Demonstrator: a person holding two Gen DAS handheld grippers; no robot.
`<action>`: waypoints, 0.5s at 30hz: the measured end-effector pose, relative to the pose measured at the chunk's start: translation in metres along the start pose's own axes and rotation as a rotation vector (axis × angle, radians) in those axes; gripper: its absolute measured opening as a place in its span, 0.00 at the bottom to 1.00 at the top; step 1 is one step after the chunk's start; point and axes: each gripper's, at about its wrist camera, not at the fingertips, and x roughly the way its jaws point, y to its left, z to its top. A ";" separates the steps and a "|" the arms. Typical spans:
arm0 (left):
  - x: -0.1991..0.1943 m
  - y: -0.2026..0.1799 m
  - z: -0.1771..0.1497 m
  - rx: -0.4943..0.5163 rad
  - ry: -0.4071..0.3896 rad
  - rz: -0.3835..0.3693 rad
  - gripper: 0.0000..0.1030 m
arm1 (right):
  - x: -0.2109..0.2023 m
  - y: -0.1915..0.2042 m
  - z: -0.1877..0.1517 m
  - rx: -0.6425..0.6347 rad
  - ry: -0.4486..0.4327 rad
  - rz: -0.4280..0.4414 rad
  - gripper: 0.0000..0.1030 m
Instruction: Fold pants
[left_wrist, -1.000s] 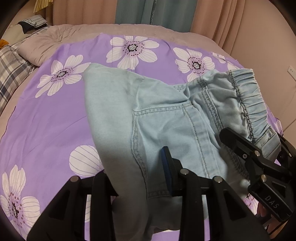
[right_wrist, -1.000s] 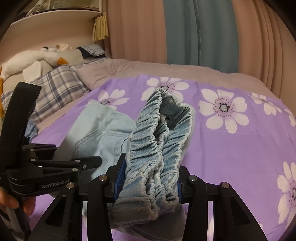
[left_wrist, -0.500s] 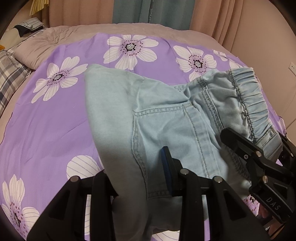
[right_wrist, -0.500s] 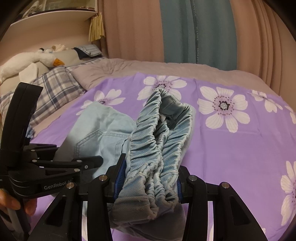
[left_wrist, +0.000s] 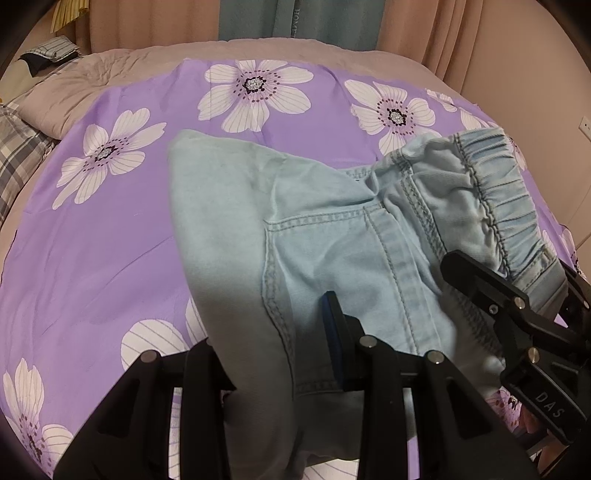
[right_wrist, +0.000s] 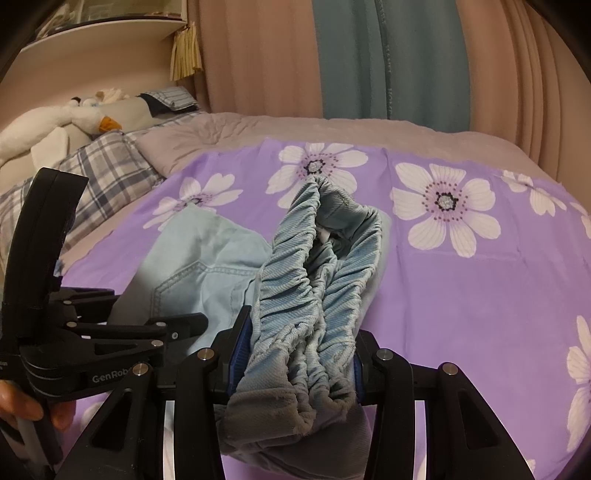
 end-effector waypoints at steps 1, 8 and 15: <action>0.001 -0.001 0.000 0.000 0.001 -0.001 0.31 | 0.001 0.000 0.000 0.000 0.001 -0.001 0.44; 0.009 0.000 0.001 0.000 0.011 0.001 0.31 | 0.006 -0.002 -0.001 0.007 0.005 -0.002 0.44; 0.015 0.002 0.000 -0.001 0.019 0.005 0.31 | 0.012 -0.002 -0.003 0.016 0.012 -0.003 0.44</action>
